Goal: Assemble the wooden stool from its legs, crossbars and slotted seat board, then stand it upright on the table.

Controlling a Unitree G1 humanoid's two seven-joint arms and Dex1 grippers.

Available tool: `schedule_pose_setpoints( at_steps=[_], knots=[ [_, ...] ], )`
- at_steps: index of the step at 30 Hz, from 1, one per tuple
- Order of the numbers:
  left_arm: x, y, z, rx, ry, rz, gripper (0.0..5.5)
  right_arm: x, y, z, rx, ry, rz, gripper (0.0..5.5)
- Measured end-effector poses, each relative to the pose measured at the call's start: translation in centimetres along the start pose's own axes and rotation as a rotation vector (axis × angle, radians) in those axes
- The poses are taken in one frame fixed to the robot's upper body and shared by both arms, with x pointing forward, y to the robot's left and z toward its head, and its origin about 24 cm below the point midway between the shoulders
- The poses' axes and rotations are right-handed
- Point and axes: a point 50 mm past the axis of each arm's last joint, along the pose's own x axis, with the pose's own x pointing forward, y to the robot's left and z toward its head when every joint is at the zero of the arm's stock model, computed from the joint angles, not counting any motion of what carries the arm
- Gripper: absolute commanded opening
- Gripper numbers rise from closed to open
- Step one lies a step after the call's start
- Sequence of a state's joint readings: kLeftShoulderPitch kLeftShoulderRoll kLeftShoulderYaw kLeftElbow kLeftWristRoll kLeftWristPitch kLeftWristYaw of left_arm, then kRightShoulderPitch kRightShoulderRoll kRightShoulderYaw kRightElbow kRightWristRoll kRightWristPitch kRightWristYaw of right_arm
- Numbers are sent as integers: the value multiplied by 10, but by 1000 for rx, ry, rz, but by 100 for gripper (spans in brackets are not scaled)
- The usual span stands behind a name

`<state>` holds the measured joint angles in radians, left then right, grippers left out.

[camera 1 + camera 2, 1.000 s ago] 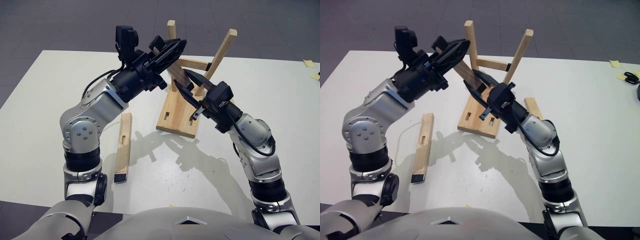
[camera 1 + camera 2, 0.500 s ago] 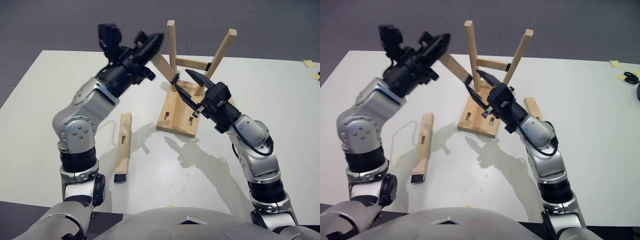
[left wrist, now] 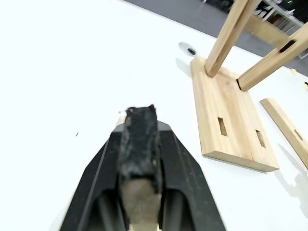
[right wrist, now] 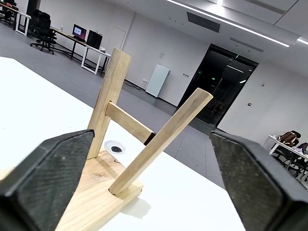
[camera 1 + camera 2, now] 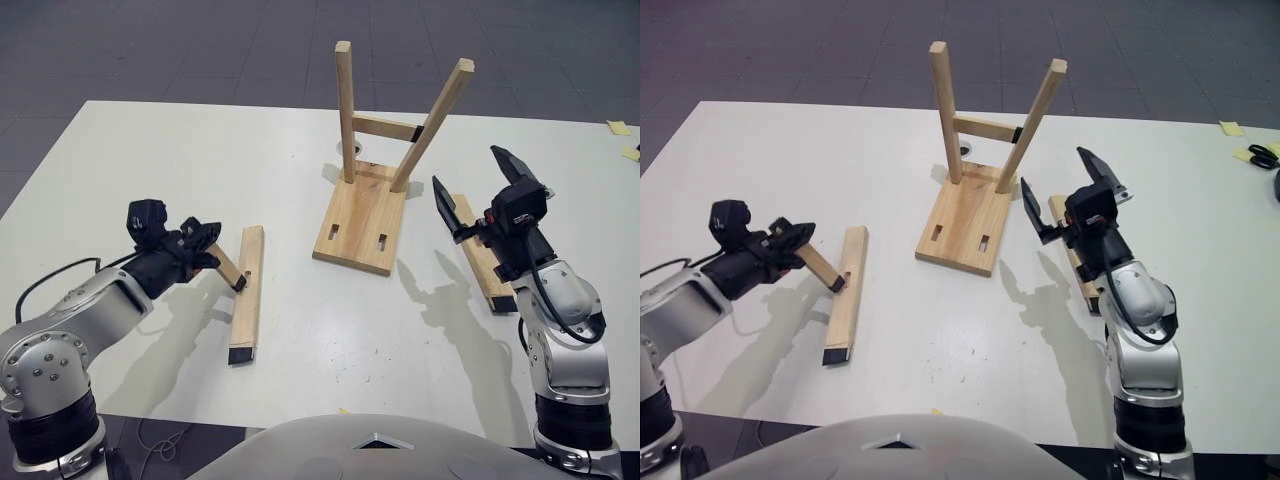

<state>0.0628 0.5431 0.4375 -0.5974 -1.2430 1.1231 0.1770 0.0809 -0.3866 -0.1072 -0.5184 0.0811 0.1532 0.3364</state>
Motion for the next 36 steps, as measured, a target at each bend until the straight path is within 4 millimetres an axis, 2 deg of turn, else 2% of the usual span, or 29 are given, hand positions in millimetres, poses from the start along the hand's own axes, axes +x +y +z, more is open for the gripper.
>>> schedule_pose_setpoints(
  at_steps=[3, 9, 15, 21, 24, 27, 31, 36],
  knots=[
    [4, -5, -3, 3, 3, -13, 42, -2, 1, -1, -3, 9, -9, 539],
    [15, -10, -3, 73, -34, -17, 42, -1, 3, -1, -6, 9, -7, 540],
    [38, -4, 13, 284, -107, -22, 42, 4, 9, 1, 1, -8, 16, 540],
    [54, 1, 29, 367, -184, -39, 42, 11, 12, 1, 2, -23, 41, 540],
    [52, -3, 43, 316, -291, -61, 42, 12, 14, 1, -2, -26, 50, 540],
    [51, -5, 44, 168, -361, -55, 42, 13, 14, 1, -8, -28, 52, 540],
    [49, -4, 30, 23, -361, 34, 42, 13, 15, 2, -15, -34, 53, 540],
    [45, 3, 12, -37, -333, 195, 42, 12, 15, 1, -21, -32, 50, 540]
  ],
)
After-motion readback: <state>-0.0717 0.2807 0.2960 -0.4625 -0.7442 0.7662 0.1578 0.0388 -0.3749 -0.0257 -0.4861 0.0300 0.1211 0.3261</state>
